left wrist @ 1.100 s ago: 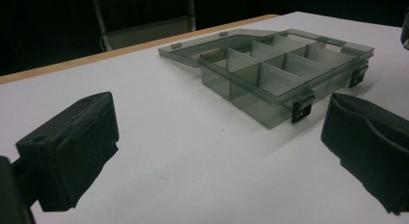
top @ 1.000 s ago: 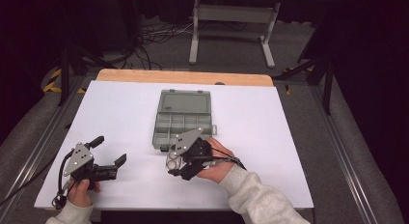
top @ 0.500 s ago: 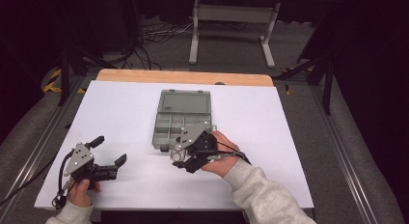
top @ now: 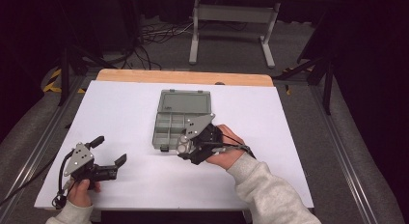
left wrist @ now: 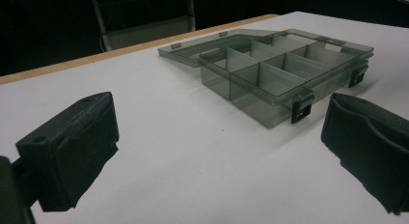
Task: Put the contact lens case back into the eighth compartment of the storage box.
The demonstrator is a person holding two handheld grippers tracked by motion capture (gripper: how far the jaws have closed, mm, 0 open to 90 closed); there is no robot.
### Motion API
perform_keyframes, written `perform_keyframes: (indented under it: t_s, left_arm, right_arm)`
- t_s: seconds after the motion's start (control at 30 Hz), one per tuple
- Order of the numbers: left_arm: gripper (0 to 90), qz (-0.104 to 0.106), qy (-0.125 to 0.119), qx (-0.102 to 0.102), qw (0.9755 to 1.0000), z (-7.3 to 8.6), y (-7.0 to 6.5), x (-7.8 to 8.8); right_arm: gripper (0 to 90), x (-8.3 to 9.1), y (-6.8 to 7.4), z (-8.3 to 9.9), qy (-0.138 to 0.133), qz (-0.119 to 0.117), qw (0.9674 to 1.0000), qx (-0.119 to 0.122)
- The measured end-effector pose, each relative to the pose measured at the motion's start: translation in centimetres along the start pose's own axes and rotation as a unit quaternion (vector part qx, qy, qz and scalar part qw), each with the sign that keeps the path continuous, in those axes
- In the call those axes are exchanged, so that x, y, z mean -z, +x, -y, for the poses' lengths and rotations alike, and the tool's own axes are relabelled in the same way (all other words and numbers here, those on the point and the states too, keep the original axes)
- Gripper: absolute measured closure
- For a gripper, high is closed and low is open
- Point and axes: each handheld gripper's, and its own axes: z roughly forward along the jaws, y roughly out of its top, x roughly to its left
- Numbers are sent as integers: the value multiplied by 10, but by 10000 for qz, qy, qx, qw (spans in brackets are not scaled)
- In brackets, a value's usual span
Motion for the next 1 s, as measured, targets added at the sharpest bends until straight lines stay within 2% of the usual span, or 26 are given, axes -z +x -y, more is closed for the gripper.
perform_keyframes:
  t_s: [0.3,0.63,1.0]
  left_arm:
    - [4,-10,6,7,10000,0,0,0]
    - [4,-15,-9,11,10000,0,0,0]
    - [4,-9,-16,15,10000,0,0,0]
  right_arm:
    - [265,3,-10,3,61,90,9999,-57]
    - [265,6,-23,2,222,226,9995,-19]
    - [265,7,-37,6,315,297,9990,-117]
